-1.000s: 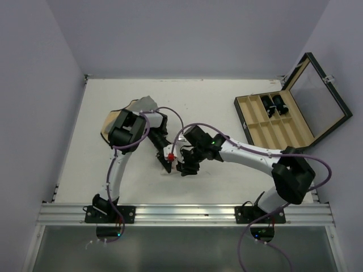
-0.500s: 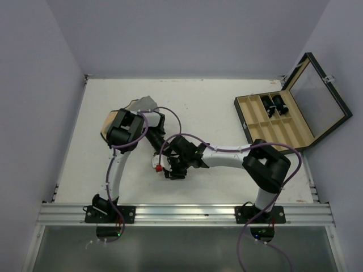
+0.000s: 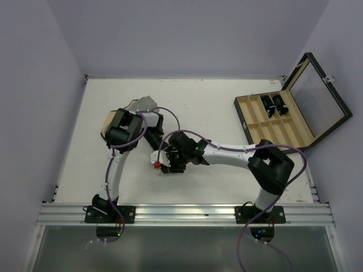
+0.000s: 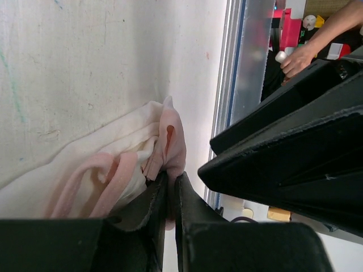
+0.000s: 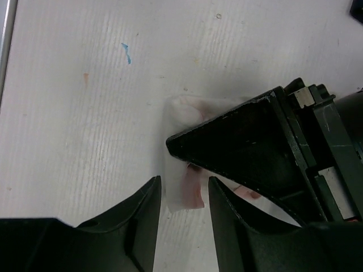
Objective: Roll the underwear
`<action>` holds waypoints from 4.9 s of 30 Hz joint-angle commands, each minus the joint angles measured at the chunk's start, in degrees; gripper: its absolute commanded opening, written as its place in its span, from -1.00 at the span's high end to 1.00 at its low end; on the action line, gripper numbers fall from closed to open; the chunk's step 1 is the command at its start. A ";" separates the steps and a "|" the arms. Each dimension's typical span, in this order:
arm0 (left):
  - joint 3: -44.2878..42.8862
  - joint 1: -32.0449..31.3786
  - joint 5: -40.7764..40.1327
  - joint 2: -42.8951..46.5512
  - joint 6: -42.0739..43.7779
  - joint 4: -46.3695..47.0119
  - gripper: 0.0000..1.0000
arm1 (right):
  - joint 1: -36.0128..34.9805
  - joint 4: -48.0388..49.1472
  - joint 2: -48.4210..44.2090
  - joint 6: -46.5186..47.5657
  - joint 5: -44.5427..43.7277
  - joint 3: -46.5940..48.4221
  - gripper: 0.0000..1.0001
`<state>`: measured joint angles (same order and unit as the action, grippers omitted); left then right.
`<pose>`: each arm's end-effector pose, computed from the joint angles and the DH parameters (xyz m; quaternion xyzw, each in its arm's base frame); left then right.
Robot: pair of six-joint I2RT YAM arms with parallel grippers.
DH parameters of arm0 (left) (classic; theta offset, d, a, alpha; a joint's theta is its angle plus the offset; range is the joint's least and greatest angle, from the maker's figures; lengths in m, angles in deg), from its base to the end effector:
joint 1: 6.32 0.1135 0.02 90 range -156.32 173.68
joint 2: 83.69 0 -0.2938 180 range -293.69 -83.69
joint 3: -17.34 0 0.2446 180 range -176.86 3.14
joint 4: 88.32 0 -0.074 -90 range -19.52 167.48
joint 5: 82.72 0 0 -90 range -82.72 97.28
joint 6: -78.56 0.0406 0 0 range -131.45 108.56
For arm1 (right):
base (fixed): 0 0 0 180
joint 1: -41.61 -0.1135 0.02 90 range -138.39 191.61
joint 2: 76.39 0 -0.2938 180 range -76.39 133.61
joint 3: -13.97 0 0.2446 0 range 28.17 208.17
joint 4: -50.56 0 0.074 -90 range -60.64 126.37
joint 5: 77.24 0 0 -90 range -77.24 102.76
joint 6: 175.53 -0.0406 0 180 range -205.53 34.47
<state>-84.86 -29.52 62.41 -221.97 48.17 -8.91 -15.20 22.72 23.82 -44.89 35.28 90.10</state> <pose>0.3235 -0.1749 0.0983 -0.4009 -0.7318 0.5133 0.2008 0.1863 0.3133 0.2151 -0.7388 0.5637 0.2277 0.2908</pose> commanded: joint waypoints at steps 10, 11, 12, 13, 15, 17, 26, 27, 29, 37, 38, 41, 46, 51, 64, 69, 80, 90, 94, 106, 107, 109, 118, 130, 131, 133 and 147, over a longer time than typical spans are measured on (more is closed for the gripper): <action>1.52 0.70 -10.05 -4.11 4.46 13.53 0.68 | 0.22 6.97 6.58 2.43 -0.20 -0.67 0.28; 1.61 0.70 -9.96 -3.93 4.37 13.62 0.68 | 0.22 7.41 6.58 2.08 0.50 -0.93 0.49; 1.70 0.79 -9.52 -3.41 4.37 13.79 0.66 | 0.22 7.41 6.58 1.72 0.85 -1.02 0.62; 2.13 0.88 -9.17 -2.97 4.37 13.88 0.65 | 0.30 7.15 6.67 1.55 1.38 -0.94 0.82; 3.19 1.23 -6.90 0.35 3.59 15.36 0.63 | 0.57 5.22 6.93 1.11 3.30 -0.50 0.96; 5.56 2.54 -4.87 3.87 2.53 17.47 0.38 | 1.62 2.94 7.63 0.14 5.59 0.12 1.00; 10.48 13.70 4.64 36.53 -5.72 26.92 -0.07 | 8.47 -5.75 16.07 -10.05 22.46 8.97 1.00; 12.92 15.01 3.67 39.37 -9.74 29.85 -0.07 | 9.00 -6.56 18.34 -12.06 23.96 9.95 1.00; 15.75 18.71 -0.18 47.43 -12.41 37.74 -0.06 | 10.84 -7.00 20.55 -14.53 28.96 12.06 1.00; 42.69 15.22 -12.58 74.27 -3.12 52.55 -0.04 | 15.15 -11.30 34.77 -27.10 38.20 22.08 1.00; 45.09 13.38 -16.34 78.12 -1.36 54.29 -0.04 | 15.42 -15.23 36.62 -27.02 38.99 25.83 1.00; 53.97 4.76 -22.50 83.59 -0.73 60.54 -0.10 | 15.95 -22.02 41.38 -27.37 38.91 31.82 1.00; 58.91 -6.14 -30.34 83.18 1.11 67.48 -0.11 | 16.56 -19.67 42.44 -31.41 38.65 31.41 1.00; 60.06 -9.05 -32.98 78.08 4.36 71.35 -0.10 | 16.74 -19.66 43.23 -32.82 38.65 31.14 1.00; 59.19 -12.22 -37.04 63.86 5.35 74.18 0.52 | 17.09 -20.10 43.41 -33.26 37.24 31.58 1.00; 55.93 -12.39 -33.69 61.11 1.39 66.99 1.00 | 17.70 -20.54 40.60 -33.26 32.86 31.76 0.57; 43.28 -11.26 -24.21 45.92 -1.34 45.01 1.00 | 24.46 -23.44 21.91 -30.72 21.43 34.57 -0.65; 16.86 1.75 -11.81 18.53 5.77 23.12 0.98 | 27.64 -17.39 0.55 -21.85 20.01 18.87 -0.53; 6.14 4.30 -10.05 7.69 7.00 14.95 0.92 | 25.72 -13.86 -5.79 -19.29 21.95 12.70 -0.16; -1.20 5.01 -10.93 -5.51 8.06 10.98 0.88 | 11.48 -9.82 -1.60 -5.41 10.70 10.31 -0.15; -0.94 5.01 -10.66 -5.34 8.15 10.89 0.87 | 10.77 -9.38 0.32 -4.35 10.61 10.75 -0.15; -0.32 5.09 -10.66 -4.99 8.67 10.89 0.85 | 9.19 -8.33 2.18 -1.45 10.70 10.75 -0.15; -0.76 5.09 -10.31 -4.63 8.85 10.98 0.70 | 4.62 0.29 8.78 2.69 10.88 7.94 -0.14; 1.61 5.18 -4.26 2.56 6.92 12.48 0.46 | 4.17 -1.82 13.00 2.52 10.51 5.83 1.00; 2.05 5.27 -3.20 6.06 6.48 12.65 0.41 | 4.26 -2.78 12.74 2.25 11.39 5.57 1.00; 3.19 6.15 -0.12 11.59 6.39 12.65 0.29 | 4.26 -4.53 12.74 1.72 13.58 5.66 1.00; 15.65 30.58 -1.06 49.56 -8.03 36.10 0.11 | 10.84 -17.90 26.17 -19.53 27.39 18.83 1.00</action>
<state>-76.14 -0.98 62.52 -183.00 41.48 19.02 -6.48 12.90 43.20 -55.47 61.84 106.50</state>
